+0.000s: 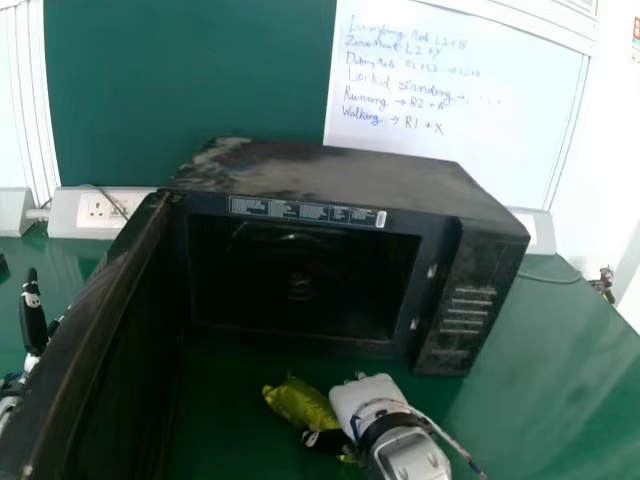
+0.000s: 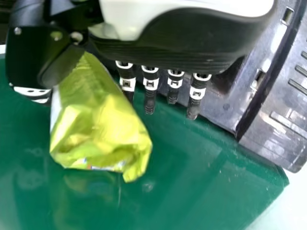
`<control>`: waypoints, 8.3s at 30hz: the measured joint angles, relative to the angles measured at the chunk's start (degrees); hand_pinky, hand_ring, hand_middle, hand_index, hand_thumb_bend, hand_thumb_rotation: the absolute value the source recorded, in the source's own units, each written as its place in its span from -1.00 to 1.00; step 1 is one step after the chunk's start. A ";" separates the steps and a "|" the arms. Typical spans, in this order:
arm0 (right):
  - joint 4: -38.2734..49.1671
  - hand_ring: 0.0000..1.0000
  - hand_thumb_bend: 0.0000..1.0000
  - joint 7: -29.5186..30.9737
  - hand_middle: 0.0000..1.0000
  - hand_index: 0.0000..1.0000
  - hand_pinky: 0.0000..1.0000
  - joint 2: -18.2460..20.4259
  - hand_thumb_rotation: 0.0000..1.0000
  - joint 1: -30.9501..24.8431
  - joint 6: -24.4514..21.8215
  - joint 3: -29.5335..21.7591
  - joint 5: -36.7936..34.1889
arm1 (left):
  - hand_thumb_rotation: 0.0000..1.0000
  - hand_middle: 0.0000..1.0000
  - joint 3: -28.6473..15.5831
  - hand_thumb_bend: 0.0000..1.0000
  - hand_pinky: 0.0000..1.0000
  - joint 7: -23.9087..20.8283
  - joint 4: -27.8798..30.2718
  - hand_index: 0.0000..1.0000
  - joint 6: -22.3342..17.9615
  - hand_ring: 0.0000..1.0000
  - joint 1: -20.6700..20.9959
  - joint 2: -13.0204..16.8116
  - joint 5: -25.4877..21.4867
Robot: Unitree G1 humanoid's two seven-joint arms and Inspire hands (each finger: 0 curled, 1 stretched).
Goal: Put biscuit inside oven
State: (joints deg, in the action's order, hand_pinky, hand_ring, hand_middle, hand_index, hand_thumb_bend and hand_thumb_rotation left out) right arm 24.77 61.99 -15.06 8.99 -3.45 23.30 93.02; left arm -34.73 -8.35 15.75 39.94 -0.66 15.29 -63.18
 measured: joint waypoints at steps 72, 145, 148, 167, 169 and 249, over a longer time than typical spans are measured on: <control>-6.58 -0.46 0.11 0.48 -0.06 0.46 -0.63 -1.15 -1.00 3.93 -7.12 5.83 2.63 | -1.00 0.53 0.36 0.21 0.34 -2.03 1.12 0.49 0.01 0.48 0.01 -0.01 -0.95; -8.13 -0.67 0.11 4.13 -0.06 0.36 -0.82 4.19 -1.00 19.23 -11.42 -3.38 -5.64 | -1.00 0.55 1.16 0.22 0.36 -2.01 -0.06 0.51 -0.21 0.50 0.11 -0.30 -1.01; -9.15 -0.68 0.11 3.12 -0.06 0.37 -0.83 4.56 -1.00 19.67 -12.18 -3.23 -5.60 | -1.00 0.55 1.17 0.21 0.36 -2.03 -0.05 0.51 -0.22 0.50 0.10 -0.30 -0.99; -19.78 -0.66 0.11 -4.00 -0.06 0.46 -0.80 5.43 -1.00 26.85 -15.16 -2.32 -7.80 | -1.00 0.54 1.17 0.23 0.35 -1.05 -0.11 0.49 -0.24 0.49 0.00 -0.28 -1.00; -21.15 -0.63 0.11 -4.40 -0.06 0.47 -0.77 5.31 -1.00 27.91 -15.01 -2.20 -8.90 | -1.00 0.54 1.17 0.26 0.34 -1.01 -0.14 0.50 -0.24 0.48 0.00 -0.28 -1.01; -81.69 -0.68 0.14 -55.95 -0.07 0.36 -0.81 6.90 -1.00 56.13 -9.55 10.59 -38.87 | -1.00 0.60 1.55 0.28 0.40 -0.11 1.44 0.56 -1.06 0.54 -2.22 -1.24 -2.79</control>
State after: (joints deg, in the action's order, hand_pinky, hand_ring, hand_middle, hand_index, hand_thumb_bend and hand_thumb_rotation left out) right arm -56.92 6.05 -8.16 65.12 -13.01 33.89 54.15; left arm -33.18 -8.46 17.19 38.89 -2.88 14.05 -65.97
